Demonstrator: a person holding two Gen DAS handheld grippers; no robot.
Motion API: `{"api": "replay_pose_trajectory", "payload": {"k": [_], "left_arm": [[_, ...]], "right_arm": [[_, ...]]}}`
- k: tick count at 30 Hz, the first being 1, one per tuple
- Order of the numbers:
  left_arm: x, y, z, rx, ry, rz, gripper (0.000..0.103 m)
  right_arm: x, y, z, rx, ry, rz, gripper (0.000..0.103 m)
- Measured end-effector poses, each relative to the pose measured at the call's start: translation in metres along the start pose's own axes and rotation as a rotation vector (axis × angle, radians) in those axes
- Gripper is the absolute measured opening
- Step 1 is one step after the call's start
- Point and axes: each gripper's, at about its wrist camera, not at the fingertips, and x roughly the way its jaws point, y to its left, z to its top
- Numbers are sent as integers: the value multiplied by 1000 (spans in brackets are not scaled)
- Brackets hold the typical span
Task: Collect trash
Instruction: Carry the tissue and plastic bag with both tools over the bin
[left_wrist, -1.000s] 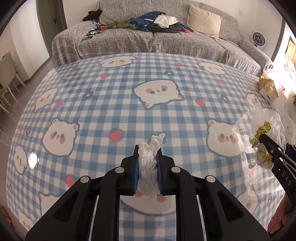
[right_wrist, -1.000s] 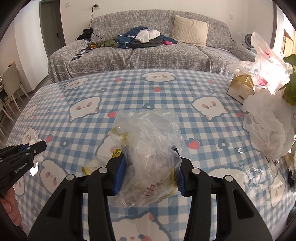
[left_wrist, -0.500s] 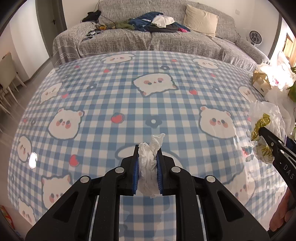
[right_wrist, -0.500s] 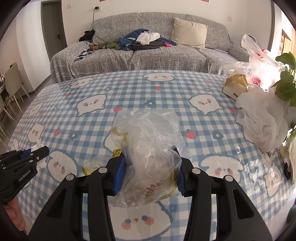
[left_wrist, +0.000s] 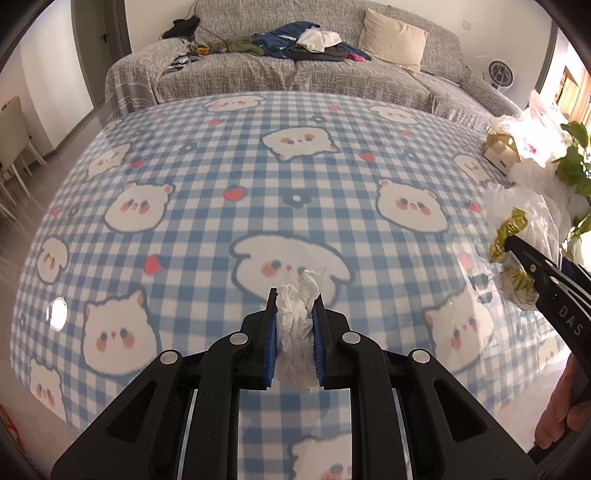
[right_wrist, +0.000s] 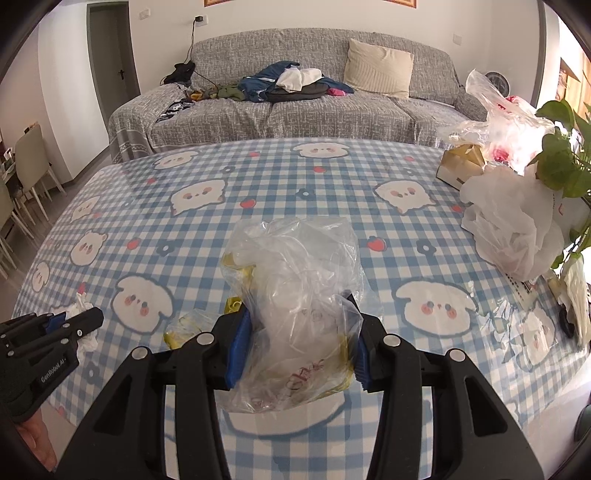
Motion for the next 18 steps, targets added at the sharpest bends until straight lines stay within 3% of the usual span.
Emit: {"api": "replay_pose_trajectory", "payload": {"k": [18], "left_arm": [[-38, -24, -62, 27, -1, -28, 15]], "right_arm": [[-41, -2, -50, 10, -5, 19, 43]]}}
